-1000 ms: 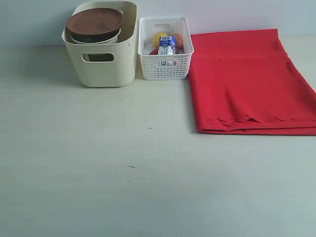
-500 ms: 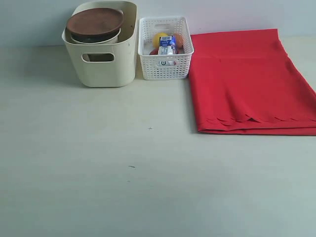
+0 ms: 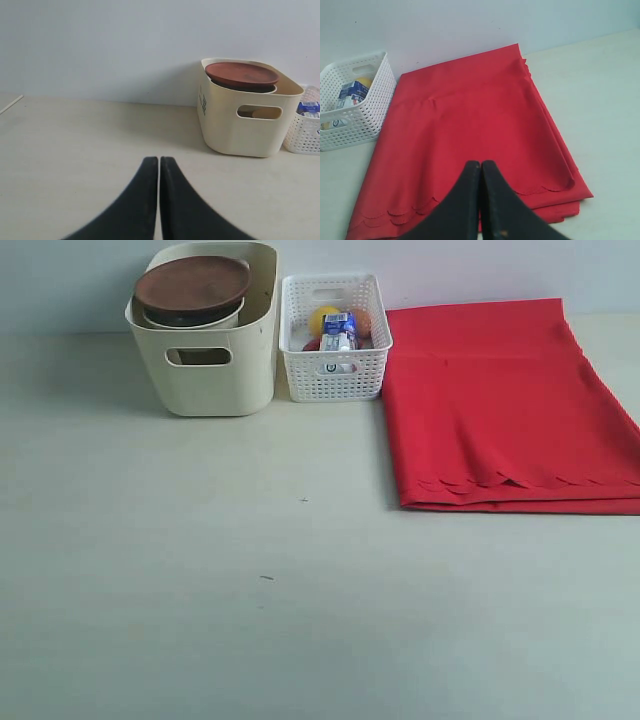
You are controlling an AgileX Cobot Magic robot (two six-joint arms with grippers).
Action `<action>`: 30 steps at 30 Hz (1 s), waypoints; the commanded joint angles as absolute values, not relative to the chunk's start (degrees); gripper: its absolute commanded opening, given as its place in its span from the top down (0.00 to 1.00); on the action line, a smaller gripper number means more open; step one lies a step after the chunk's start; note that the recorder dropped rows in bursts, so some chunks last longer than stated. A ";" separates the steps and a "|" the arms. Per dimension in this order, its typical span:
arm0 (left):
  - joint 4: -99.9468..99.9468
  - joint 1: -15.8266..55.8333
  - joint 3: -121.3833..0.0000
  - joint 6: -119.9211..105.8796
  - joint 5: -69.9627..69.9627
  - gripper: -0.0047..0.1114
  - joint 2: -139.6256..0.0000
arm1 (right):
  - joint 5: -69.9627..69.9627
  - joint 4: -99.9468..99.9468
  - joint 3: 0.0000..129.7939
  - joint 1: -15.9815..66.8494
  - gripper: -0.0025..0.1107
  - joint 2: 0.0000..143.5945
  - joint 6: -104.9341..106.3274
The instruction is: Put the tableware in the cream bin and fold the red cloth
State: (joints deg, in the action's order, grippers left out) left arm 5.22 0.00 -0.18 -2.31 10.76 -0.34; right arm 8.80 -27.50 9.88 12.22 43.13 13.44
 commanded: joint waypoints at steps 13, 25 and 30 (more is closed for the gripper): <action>5.18 0.00 0.00 -1.80 10.76 0.93 0.00 | 5.62 -24.90 9.35 12.06 0.98 42.67 28.09; 5.18 0.00 0.00 -1.80 10.76 0.93 0.00 | 8.83 2.37 2.18 12.06 0.98 42.67 0.00; 5.18 0.00 0.00 -1.80 10.76 0.93 0.00 | 9.10 1.88 1.40 12.06 0.98 42.67 -1.63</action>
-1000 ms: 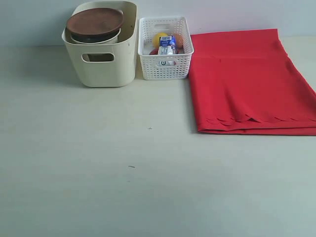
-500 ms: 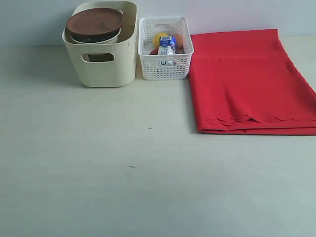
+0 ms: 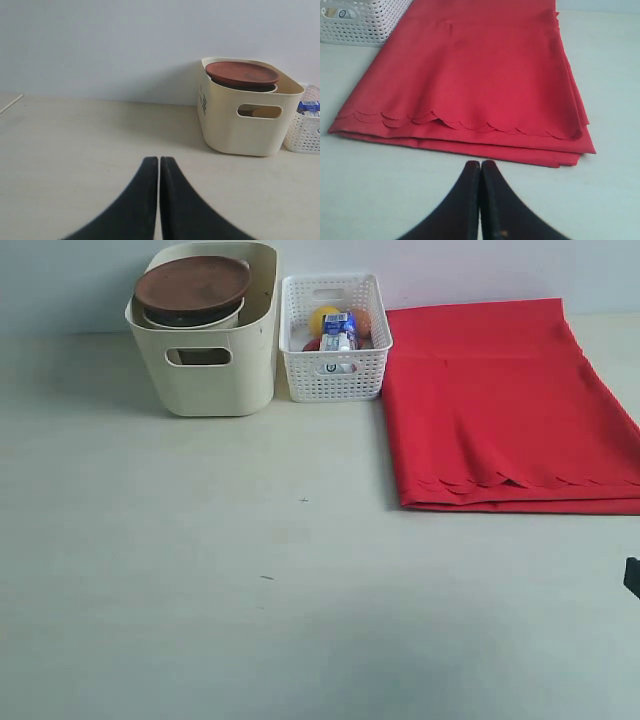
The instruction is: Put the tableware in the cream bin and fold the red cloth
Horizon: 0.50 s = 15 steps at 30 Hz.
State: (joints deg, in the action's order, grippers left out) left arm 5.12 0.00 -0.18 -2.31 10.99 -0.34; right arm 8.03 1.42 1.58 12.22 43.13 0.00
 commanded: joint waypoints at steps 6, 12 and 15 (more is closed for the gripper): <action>5.18 0.00 0.00 -1.80 10.76 0.93 0.00 | 8.26 1.88 0.15 12.06 0.98 34.88 -6.04; 5.18 0.00 0.00 -1.80 10.76 0.93 0.00 | -3.93 1.88 0.00 12.06 0.98 7.34 -6.04; 5.18 0.00 0.00 -1.80 10.76 0.93 0.00 | -7.72 1.88 0.00 12.06 0.98 0.12 -6.04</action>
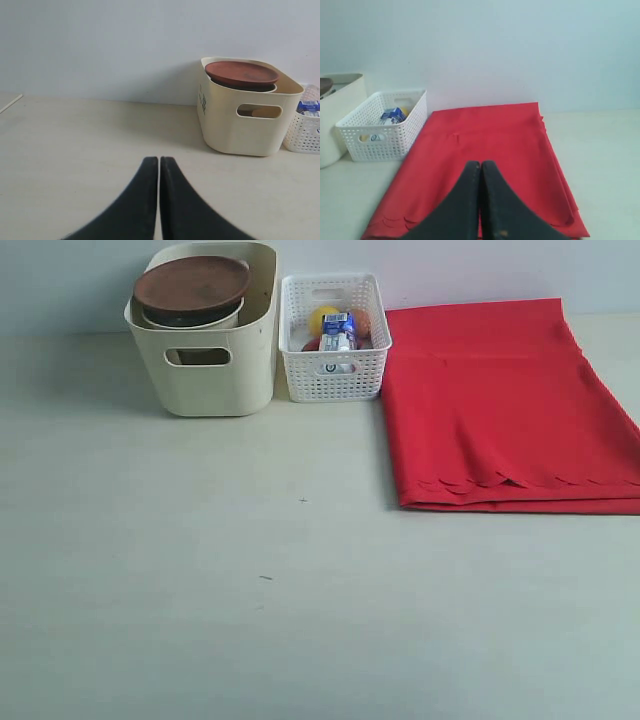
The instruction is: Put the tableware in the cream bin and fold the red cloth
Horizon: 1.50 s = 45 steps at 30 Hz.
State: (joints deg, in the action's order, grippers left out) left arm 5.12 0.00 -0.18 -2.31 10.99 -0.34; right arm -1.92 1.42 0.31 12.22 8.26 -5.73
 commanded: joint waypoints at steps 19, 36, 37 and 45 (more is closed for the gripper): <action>5.15 0.00 0.00 -1.90 10.76 0.93 0.00 | -11.44 0.00 0.00 7.34 0.98 0.00 -8.09; 5.15 0.00 0.00 -1.90 10.76 0.93 0.00 | -11.44 -0.31 0.00 7.34 0.98 0.00 -7.97; 5.15 0.00 0.00 -1.90 10.76 0.93 0.00 | -11.44 -0.31 0.00 7.34 0.98 0.00 -7.97; 5.15 0.00 0.00 -1.90 10.76 0.93 0.00 | -11.44 -0.31 0.00 7.34 0.98 0.00 -7.97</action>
